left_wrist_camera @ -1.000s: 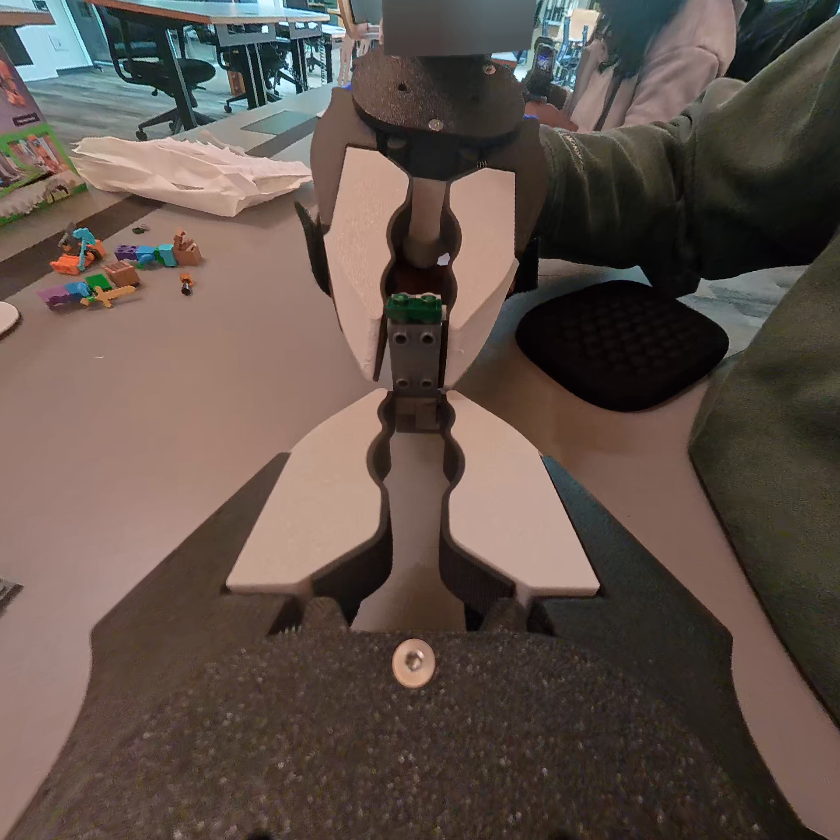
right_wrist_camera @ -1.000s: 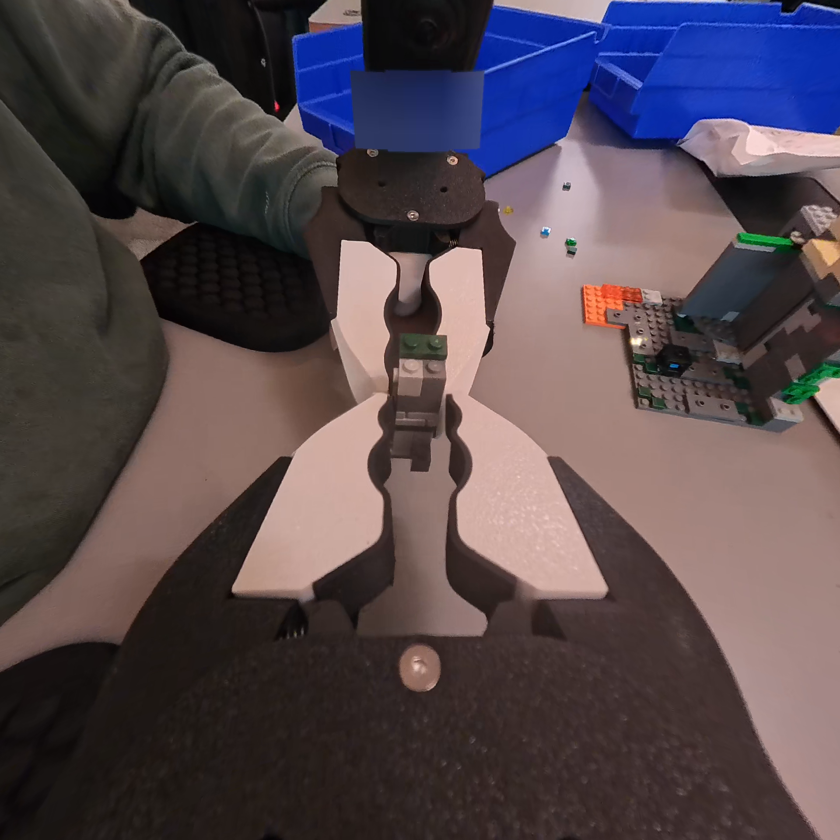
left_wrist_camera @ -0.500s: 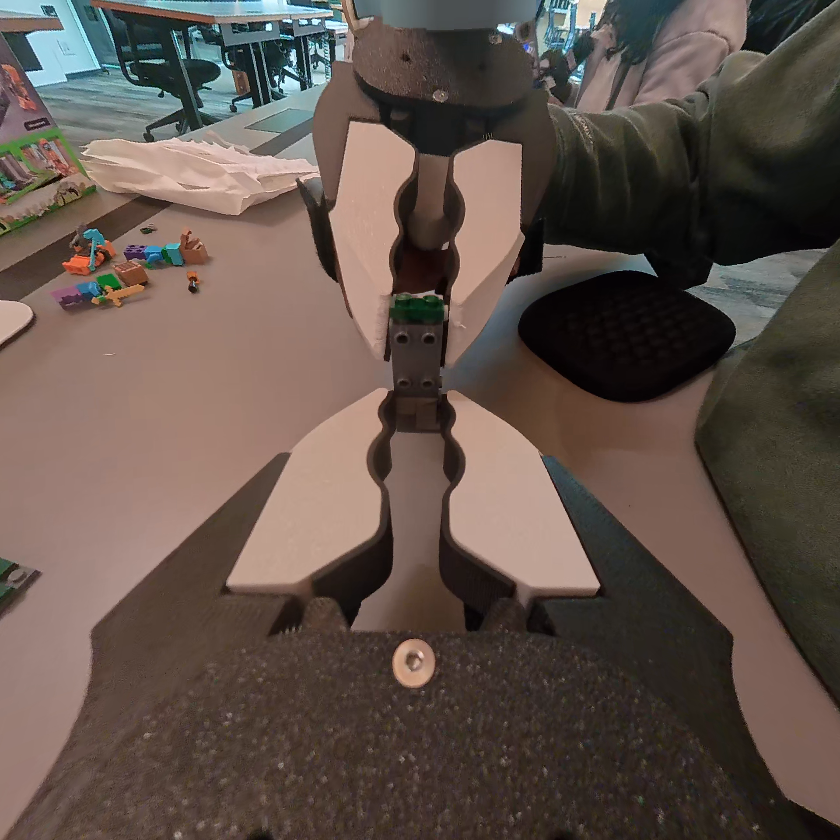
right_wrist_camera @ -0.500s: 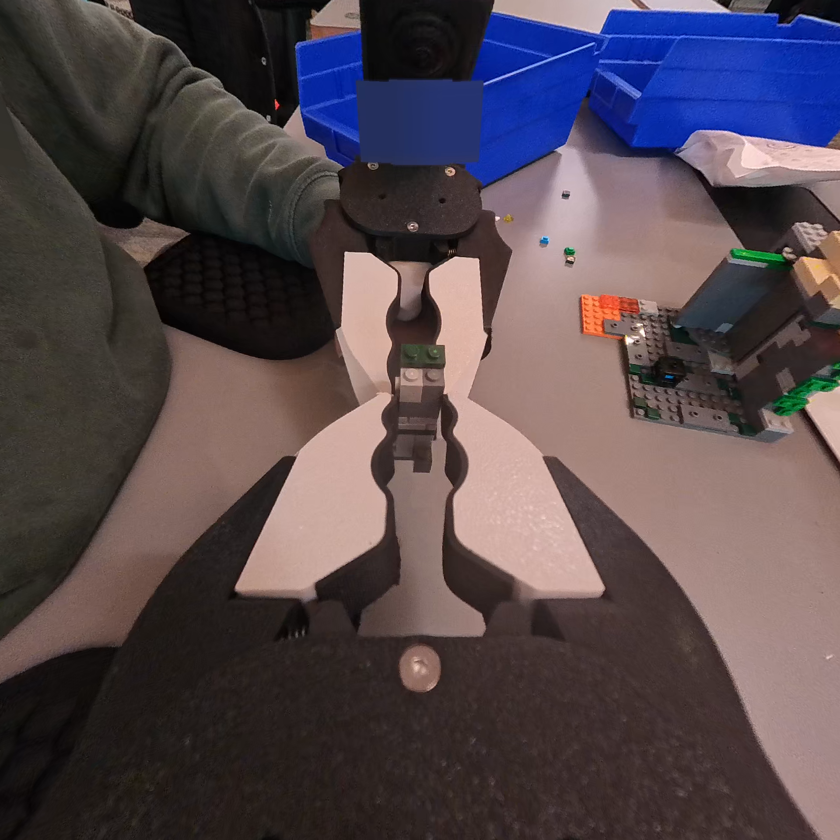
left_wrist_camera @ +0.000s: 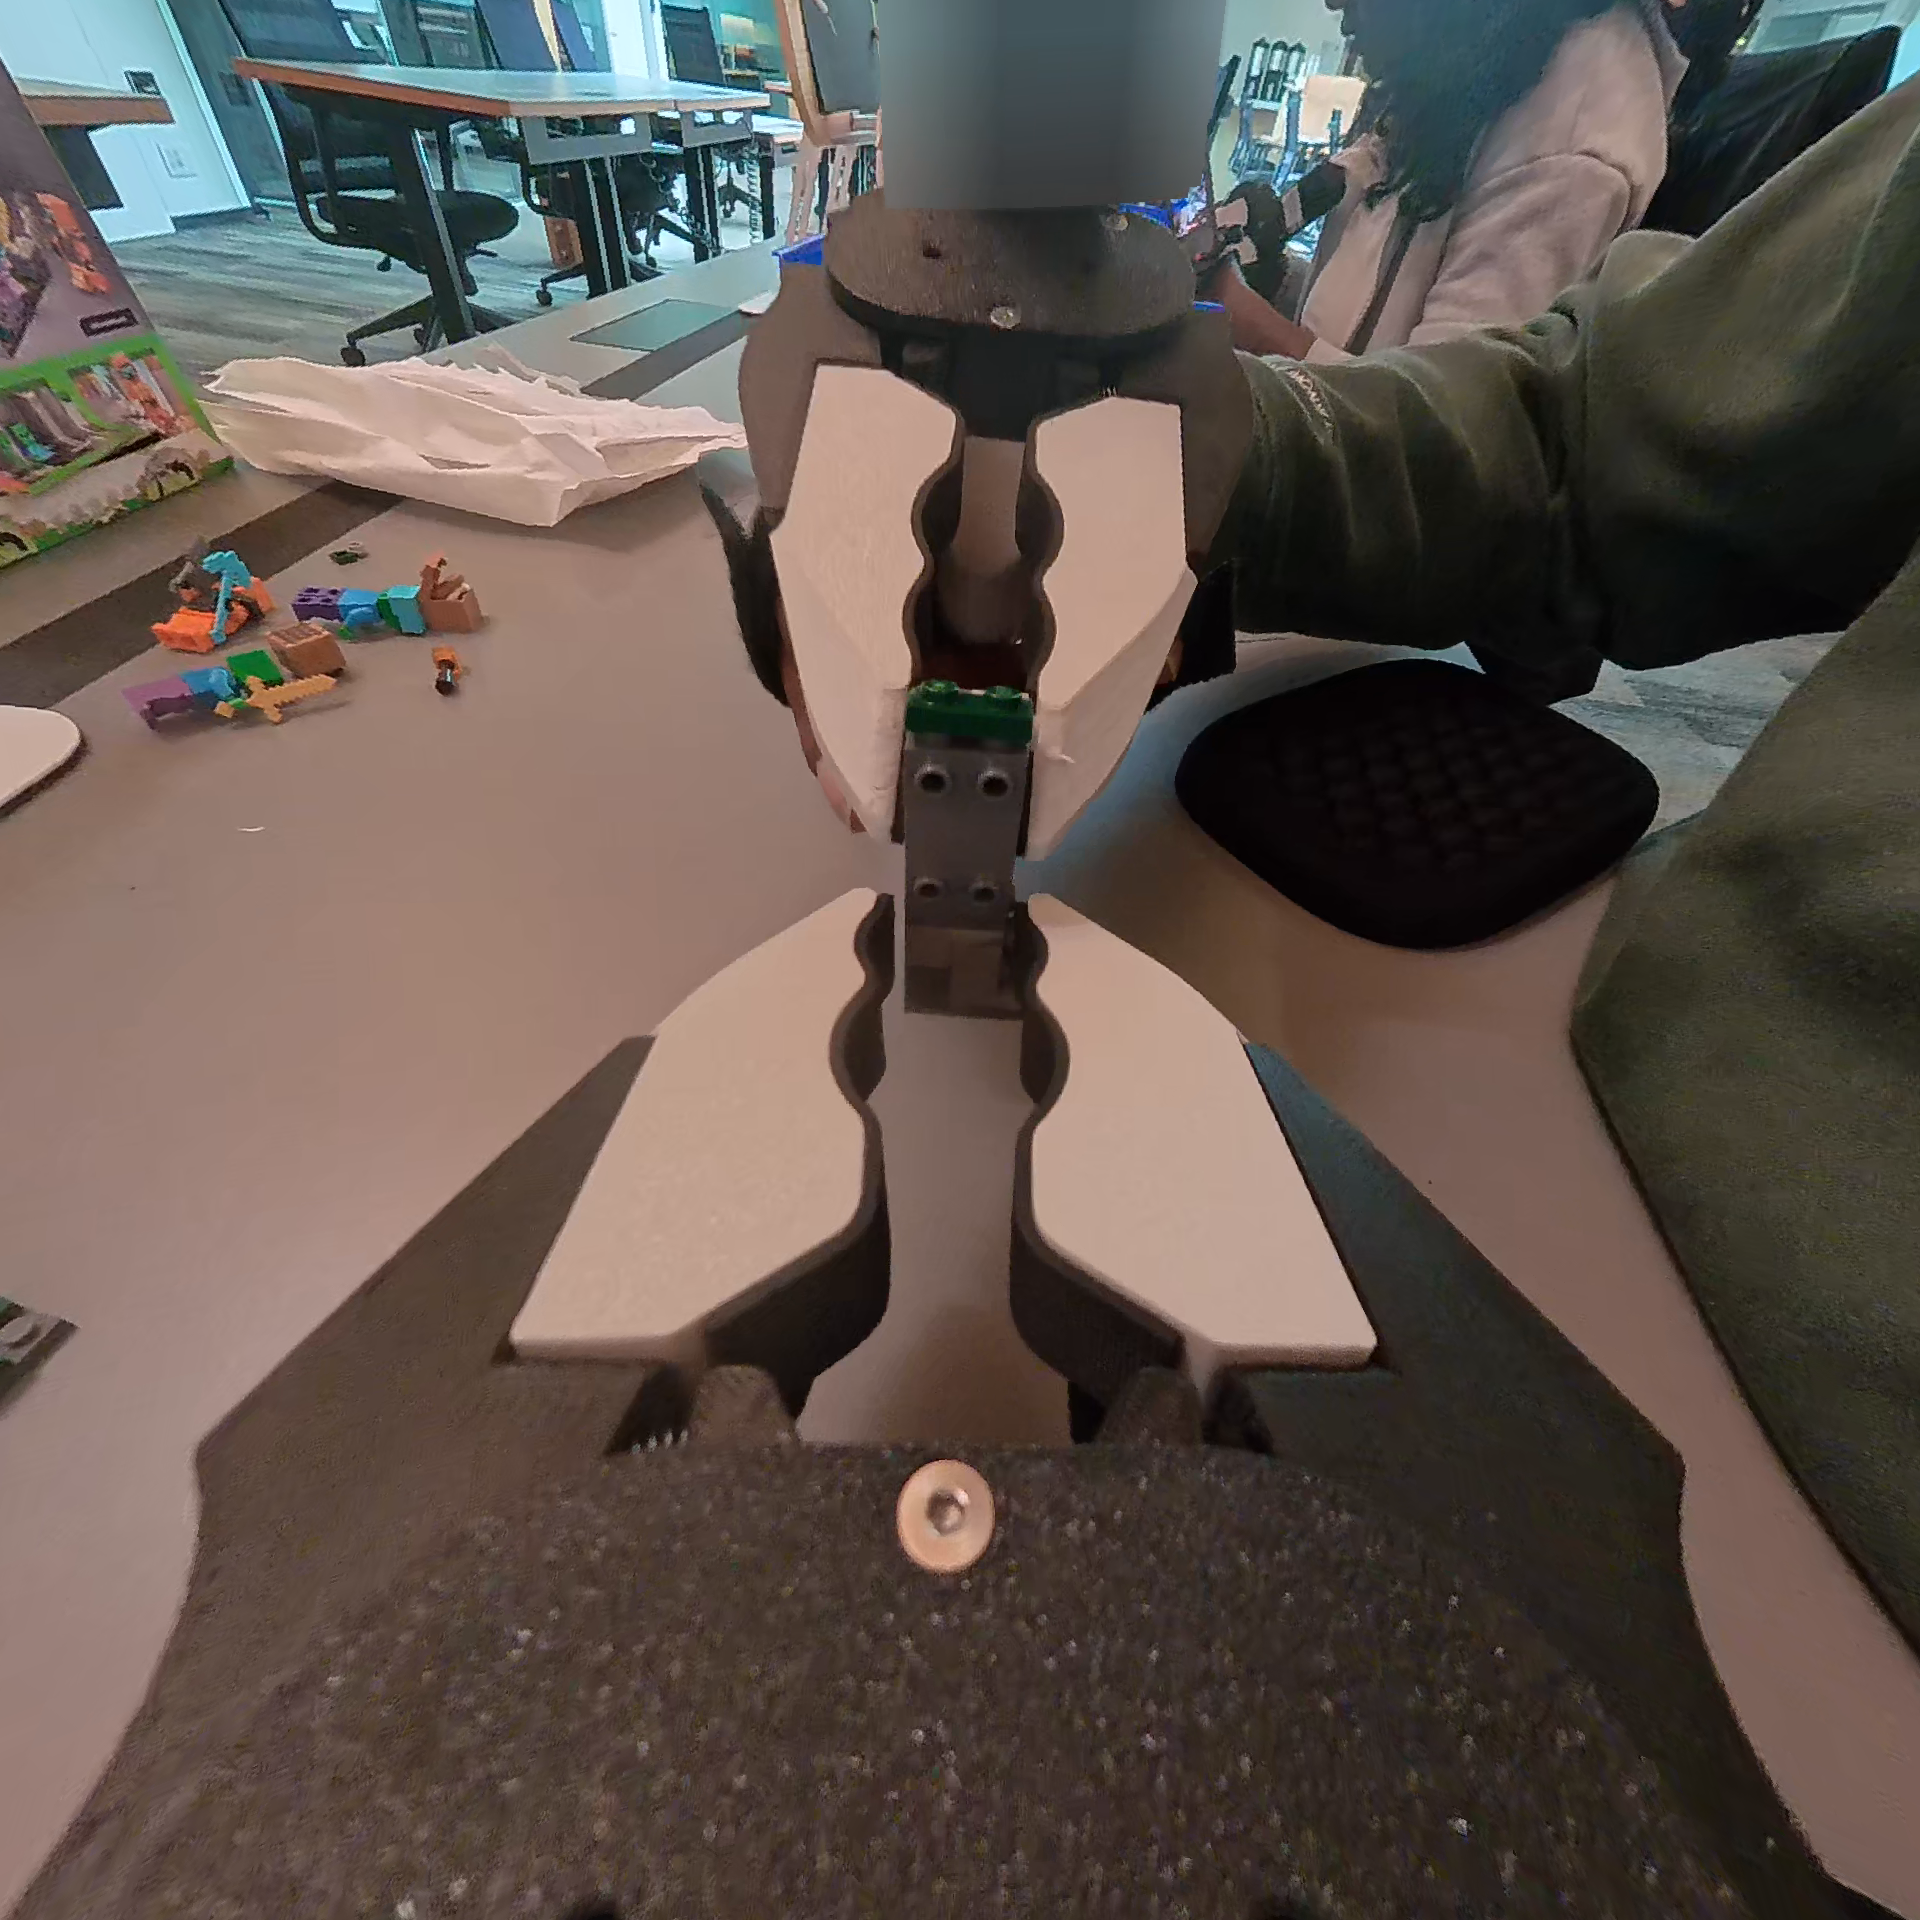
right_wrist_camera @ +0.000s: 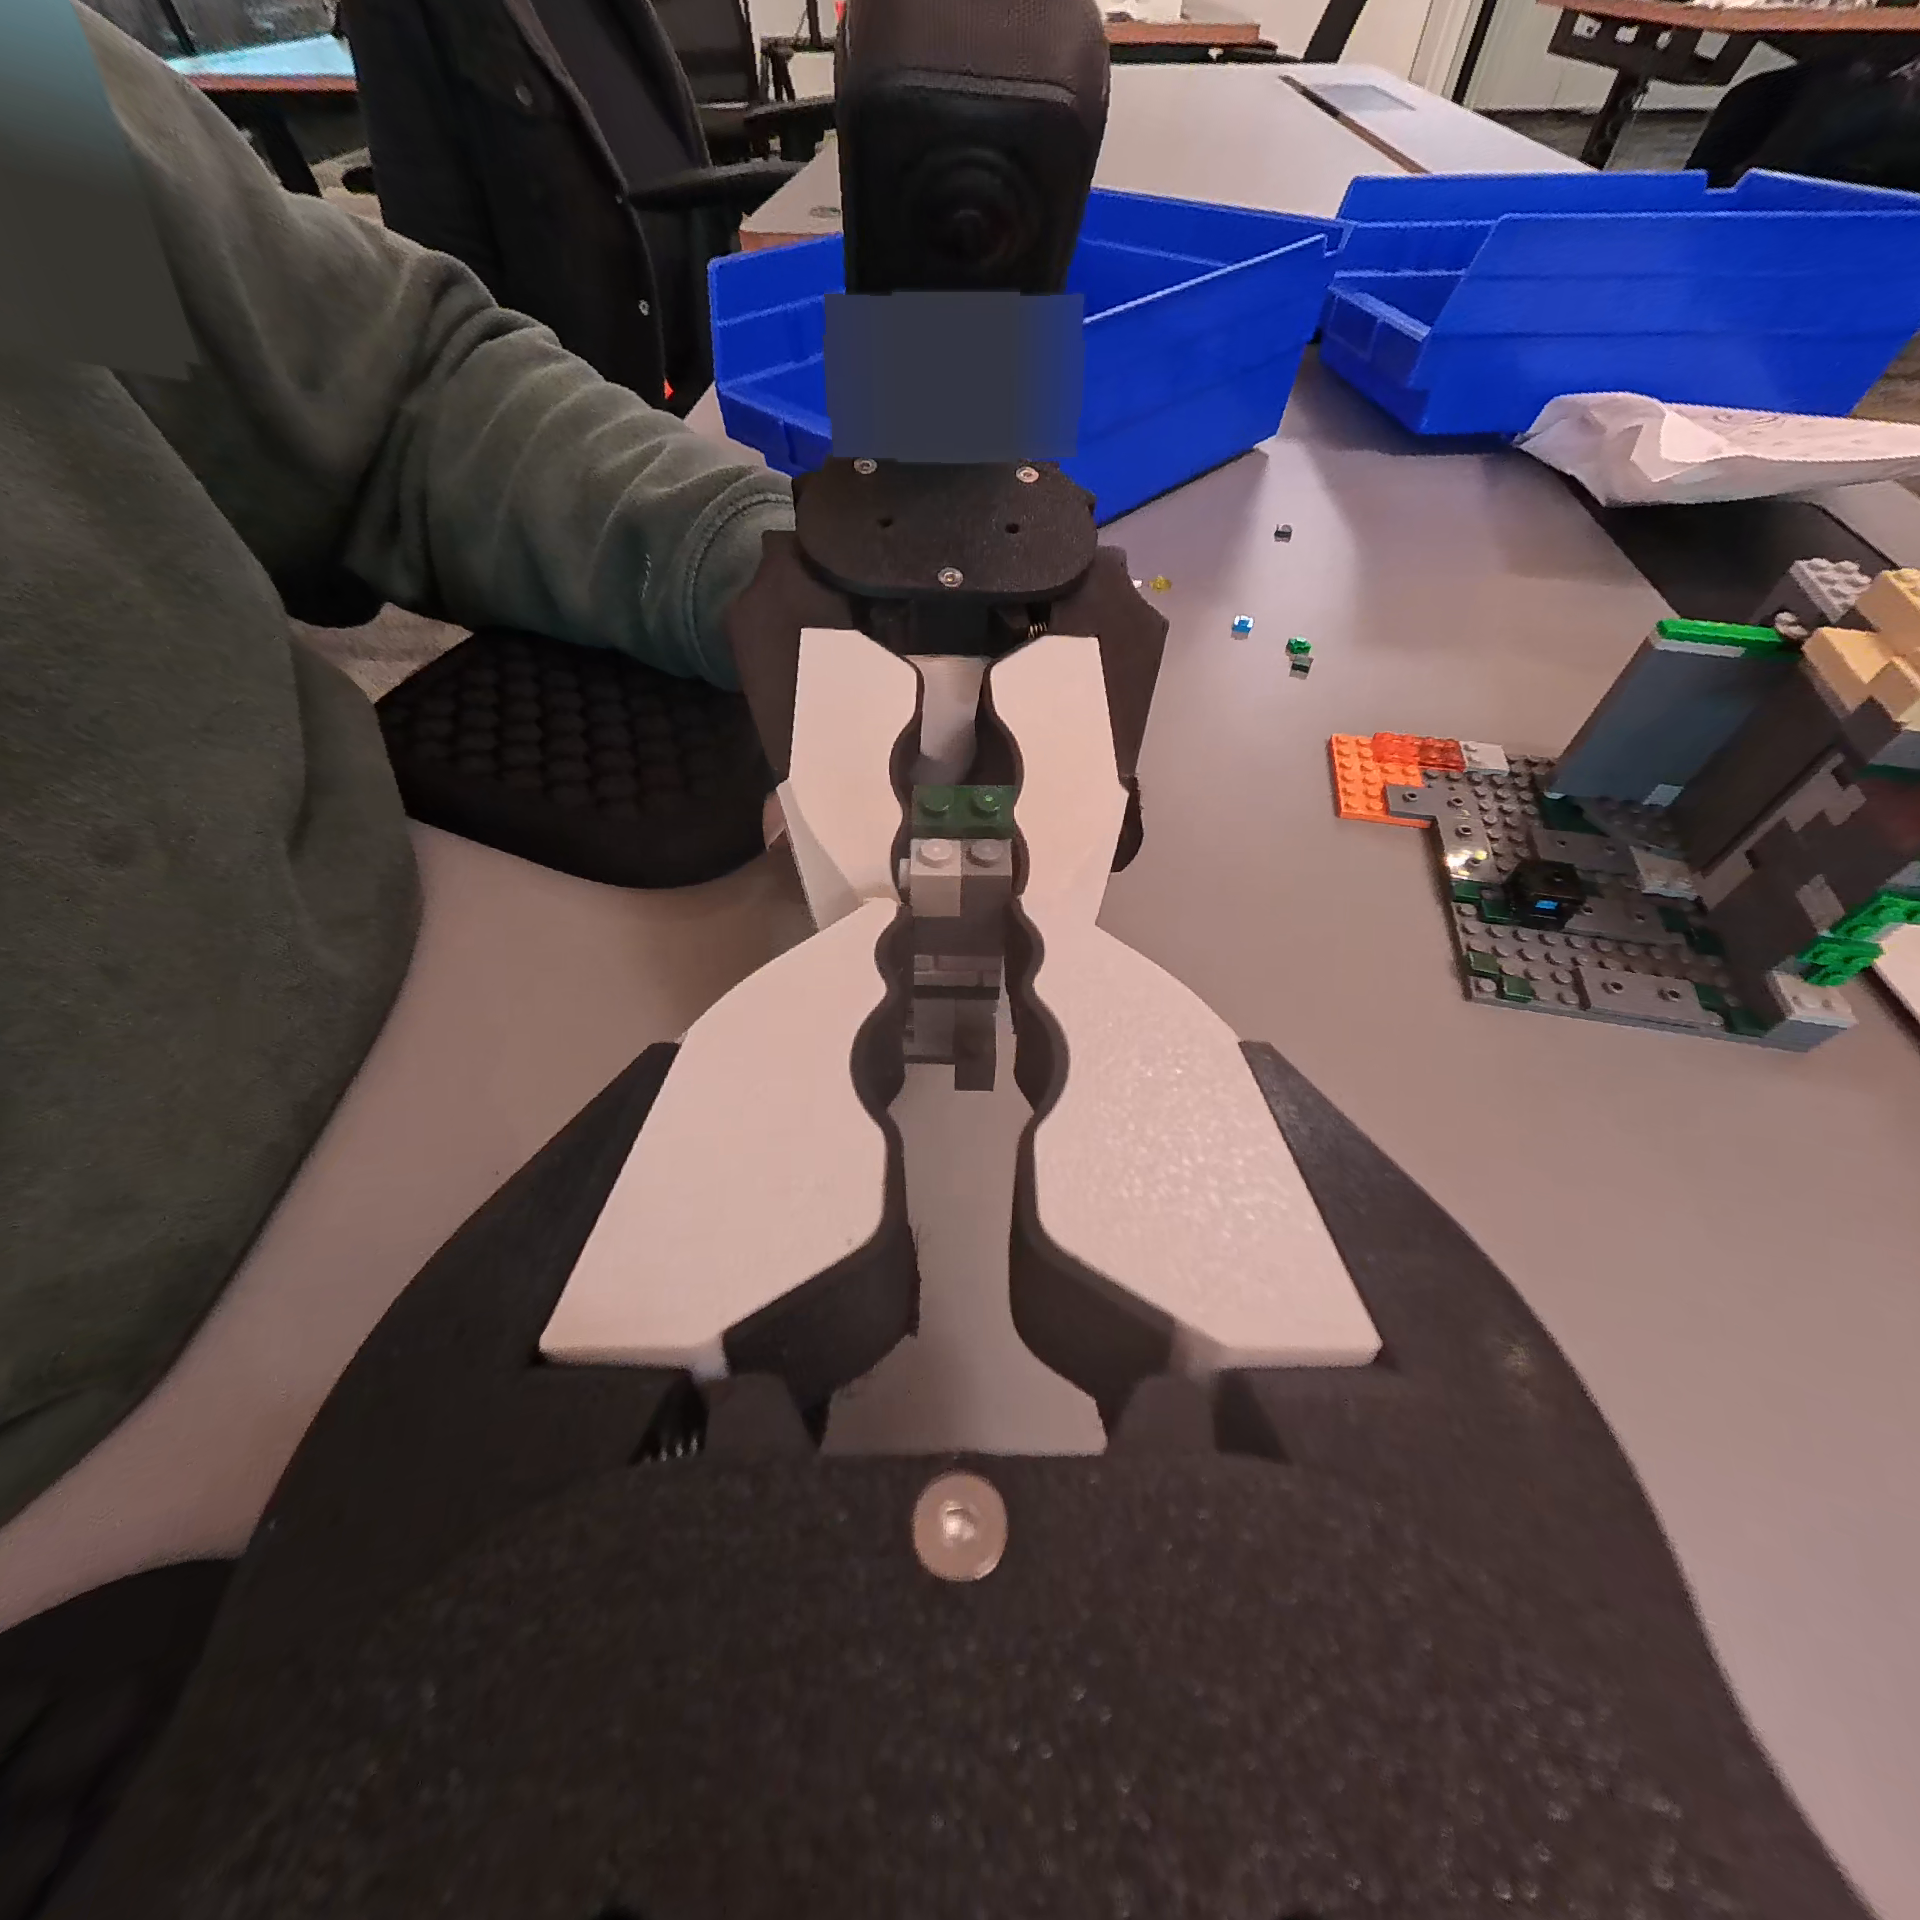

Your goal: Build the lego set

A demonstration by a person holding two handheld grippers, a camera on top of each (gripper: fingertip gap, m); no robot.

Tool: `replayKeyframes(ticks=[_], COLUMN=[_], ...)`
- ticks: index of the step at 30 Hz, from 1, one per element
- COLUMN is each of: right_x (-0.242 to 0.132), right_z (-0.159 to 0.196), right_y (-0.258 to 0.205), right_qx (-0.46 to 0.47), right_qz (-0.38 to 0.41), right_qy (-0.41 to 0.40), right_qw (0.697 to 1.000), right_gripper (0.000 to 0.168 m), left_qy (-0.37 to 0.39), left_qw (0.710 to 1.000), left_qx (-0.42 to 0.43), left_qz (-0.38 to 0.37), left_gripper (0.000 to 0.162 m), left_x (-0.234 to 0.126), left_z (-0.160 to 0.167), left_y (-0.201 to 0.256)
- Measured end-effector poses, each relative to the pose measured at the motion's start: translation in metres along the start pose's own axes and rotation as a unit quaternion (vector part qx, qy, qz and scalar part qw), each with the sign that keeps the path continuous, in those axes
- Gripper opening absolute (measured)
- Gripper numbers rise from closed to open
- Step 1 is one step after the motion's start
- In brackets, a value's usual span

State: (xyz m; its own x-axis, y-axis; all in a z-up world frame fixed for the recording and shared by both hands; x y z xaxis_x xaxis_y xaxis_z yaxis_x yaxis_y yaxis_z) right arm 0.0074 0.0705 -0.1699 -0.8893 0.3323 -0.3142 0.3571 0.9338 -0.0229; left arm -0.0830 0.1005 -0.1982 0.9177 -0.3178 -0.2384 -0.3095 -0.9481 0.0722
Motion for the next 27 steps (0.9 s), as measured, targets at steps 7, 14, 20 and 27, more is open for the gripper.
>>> replayKeyframes(ticks=[7, 14, 20, 27], right_x=[-0.001, -0.007, -0.023, -0.014], right_z=[-0.001, -0.007, -0.031, -0.037], right_y=[0.0, 0.001, 0.002, -0.002], right_qx=[0.007, 0.009, -0.013, -0.043], right_qz=[-0.001, 0.002, 0.017, 0.03], right_qy=[0.006, -0.022, -0.053, -0.167], right_qw=[1.0, 1.0, 0.998, 0.985], right_gripper=[0.016, 0.024, 0.019, 0.0], left_qy=[0.004, 0.005, -0.049, -0.083], left_qw=[1.0, 1.0, 0.998, 0.995], left_qx=[-0.001, 0.001, 0.006, 0.027], left_qz=[0.003, -0.015, -0.042, -0.057], left_gripper=[0.019, 0.019, 0.019, 0.019], left_x=[0.0, -0.003, 0.001, 0.004], left_z=[-0.002, -0.003, 0.004, 0.007], left_y=[0.001, -0.001, -0.002, 0.001])
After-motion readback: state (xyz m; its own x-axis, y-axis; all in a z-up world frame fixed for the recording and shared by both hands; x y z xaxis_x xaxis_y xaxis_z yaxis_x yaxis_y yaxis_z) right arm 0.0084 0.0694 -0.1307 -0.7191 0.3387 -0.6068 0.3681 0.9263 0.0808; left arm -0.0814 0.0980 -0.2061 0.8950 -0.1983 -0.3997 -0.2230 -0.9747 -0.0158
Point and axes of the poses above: each gripper's, where its closed fingertips meet, x out along the fingers, z out of its underside, y = z × x across the jaws, the point moved 6 cm from there along -x, back along the fingers, and after that the axes turned 1 degree about x, right-handed, at the moved point
